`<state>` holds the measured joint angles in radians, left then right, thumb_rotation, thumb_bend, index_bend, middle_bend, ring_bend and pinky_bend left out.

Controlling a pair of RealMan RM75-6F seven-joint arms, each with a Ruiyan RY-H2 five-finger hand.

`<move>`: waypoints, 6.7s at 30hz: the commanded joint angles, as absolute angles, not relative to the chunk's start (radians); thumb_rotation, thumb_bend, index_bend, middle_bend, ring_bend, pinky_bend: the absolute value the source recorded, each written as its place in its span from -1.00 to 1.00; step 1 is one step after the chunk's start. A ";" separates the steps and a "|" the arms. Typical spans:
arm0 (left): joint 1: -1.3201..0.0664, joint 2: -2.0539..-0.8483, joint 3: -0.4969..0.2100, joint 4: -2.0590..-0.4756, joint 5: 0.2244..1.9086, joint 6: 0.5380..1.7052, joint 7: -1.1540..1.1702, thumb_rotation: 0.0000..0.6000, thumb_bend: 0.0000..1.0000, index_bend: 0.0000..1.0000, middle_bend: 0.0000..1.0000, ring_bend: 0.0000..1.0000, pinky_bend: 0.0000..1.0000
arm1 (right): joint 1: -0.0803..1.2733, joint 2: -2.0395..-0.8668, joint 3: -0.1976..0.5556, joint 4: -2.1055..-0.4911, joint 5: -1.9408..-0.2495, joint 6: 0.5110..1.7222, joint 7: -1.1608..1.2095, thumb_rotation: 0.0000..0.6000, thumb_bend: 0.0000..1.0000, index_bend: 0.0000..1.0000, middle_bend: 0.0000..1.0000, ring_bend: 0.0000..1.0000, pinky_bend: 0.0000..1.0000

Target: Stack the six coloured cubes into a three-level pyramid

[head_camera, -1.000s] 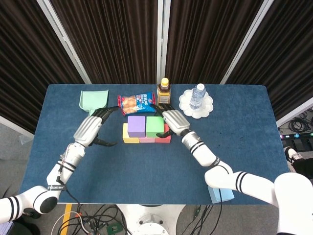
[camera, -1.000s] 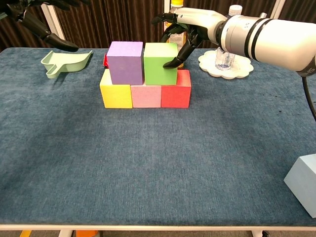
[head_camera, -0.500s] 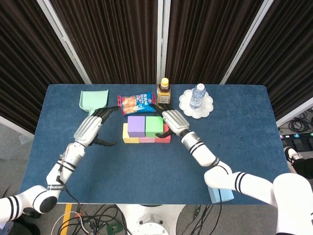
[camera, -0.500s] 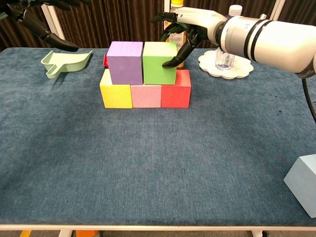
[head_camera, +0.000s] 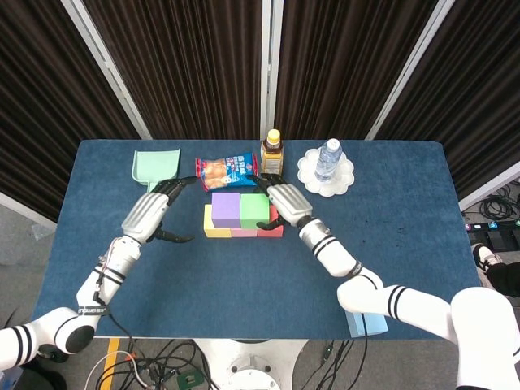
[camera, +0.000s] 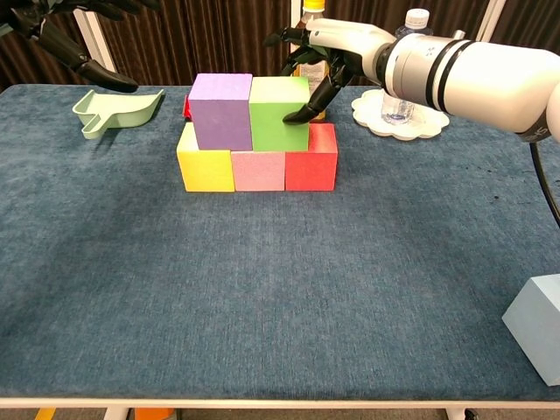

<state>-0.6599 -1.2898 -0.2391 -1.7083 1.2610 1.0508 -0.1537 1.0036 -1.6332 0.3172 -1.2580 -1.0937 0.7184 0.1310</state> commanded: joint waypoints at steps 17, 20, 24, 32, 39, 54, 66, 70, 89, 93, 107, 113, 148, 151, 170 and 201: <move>-0.636 -1.333 -0.240 -1.697 1.221 1.096 -0.124 1.00 -0.96 -0.83 -0.77 -0.79 -0.78 | 0.794 -1.278 0.288 -1.615 -1.167 0.871 0.169 1.00 -0.80 -1.00 -0.93 -1.00 -1.00; -0.631 -1.341 -0.227 -1.696 1.210 1.093 -0.097 1.00 -0.96 -0.83 -0.77 -0.79 -0.78 | 0.734 -1.173 0.255 -1.688 -1.199 0.887 0.183 1.00 -0.79 -1.00 -0.88 -1.00 -1.00; -0.632 -1.353 -0.213 -1.686 1.195 1.079 -0.065 1.00 -0.96 -0.83 -0.77 -0.79 -0.78 | 0.657 -1.069 0.201 -1.744 -1.270 0.914 0.230 1.00 -0.79 -1.00 -0.82 -1.00 -1.00; -0.622 -1.360 -0.189 -1.705 1.216 1.103 0.014 1.00 -0.96 -0.83 -0.77 -0.79 -0.78 | 0.549 -0.970 0.081 -1.740 -1.500 0.981 0.401 1.00 -0.78 -1.00 -0.74 -1.00 -1.00; -0.625 -1.352 -0.190 -1.729 1.202 1.090 0.045 1.00 -0.96 -0.83 -0.77 -0.79 -0.78 | 0.498 -0.957 -0.030 -1.679 -1.692 1.053 0.526 1.00 -0.89 -1.00 -0.70 -1.00 -1.00; -0.651 -1.351 -0.225 -1.741 1.133 1.051 0.066 1.00 -0.96 -0.83 -0.77 -0.79 -0.78 | 0.458 -1.002 -0.192 -1.541 -1.922 1.171 0.612 1.00 -1.00 -1.00 -0.64 -1.00 -1.00; -0.666 -1.346 -0.240 -1.774 1.093 1.046 0.101 1.00 -0.96 -0.83 -0.77 -0.79 -0.78 | 0.457 -1.063 -0.266 -1.449 -1.986 1.194 0.626 1.00 -1.00 -1.00 -0.64 -1.00 -1.00; -0.666 -1.343 -0.241 -1.783 1.090 1.050 0.103 1.00 -0.96 -0.83 -0.77 -0.79 -0.78 | 0.464 -1.074 -0.278 -1.442 -1.992 1.194 0.619 1.00 -1.00 -1.00 -0.64 -1.00 -1.00; -0.654 -1.333 -0.242 -1.766 1.127 1.054 0.031 1.00 -0.96 -0.83 -0.77 -0.79 -0.78 | 0.532 -1.104 -0.210 -1.480 -1.925 1.193 0.578 1.00 -0.61 -0.74 -0.09 -0.90 -1.00; -0.646 -1.345 -0.228 -1.752 1.128 1.087 0.086 1.00 -0.96 -0.83 -0.77 -0.79 -0.78 | 0.605 -1.058 -0.126 -1.554 -1.881 1.181 0.591 1.00 -0.62 -0.74 -0.10 -0.90 -1.00; -0.570 -1.385 -0.170 -1.693 1.190 1.273 0.253 1.00 -0.96 -0.74 -0.77 -0.79 -0.78 | 0.903 -1.007 0.157 -1.731 -1.574 0.850 0.558 1.00 -0.66 -0.74 -0.13 -0.90 -1.00; -0.530 -1.385 -0.148 -1.700 1.238 1.306 0.207 1.00 -0.96 -0.74 -0.77 -0.79 -0.78 | 1.022 -1.068 0.251 -1.699 -1.340 0.678 0.439 1.00 -0.68 -0.74 -0.15 -0.90 -1.00; -0.485 -1.359 -0.172 -1.660 1.256 1.243 0.061 1.00 -0.96 -0.74 -0.77 -0.79 -0.78 | 1.323 -1.328 0.302 -1.362 -0.980 0.410 0.217 1.00 -0.68 -0.74 -0.16 -0.92 -1.00; -0.482 -1.359 -0.173 -1.661 1.254 1.241 0.060 1.00 -0.96 -0.74 -0.77 -0.79 -0.78 | 1.327 -1.332 0.298 -1.358 -0.971 0.416 0.202 1.00 -0.68 -0.74 -0.16 -0.92 -1.00; -0.476 -1.358 -0.182 -1.657 1.263 1.232 0.047 1.00 -0.96 -0.74 -0.77 -0.79 -0.78 | 1.332 -1.329 0.288 -1.377 -0.918 0.431 0.158 1.00 -0.68 -0.74 -0.16 -0.92 -1.00; -0.464 -1.361 -0.185 -1.647 1.269 1.226 0.029 1.00 -0.96 -0.74 -0.77 -0.79 -0.78 | 1.356 -1.335 0.259 -1.388 -0.823 0.451 0.086 1.00 -0.70 -0.83 -0.22 -0.99 -1.00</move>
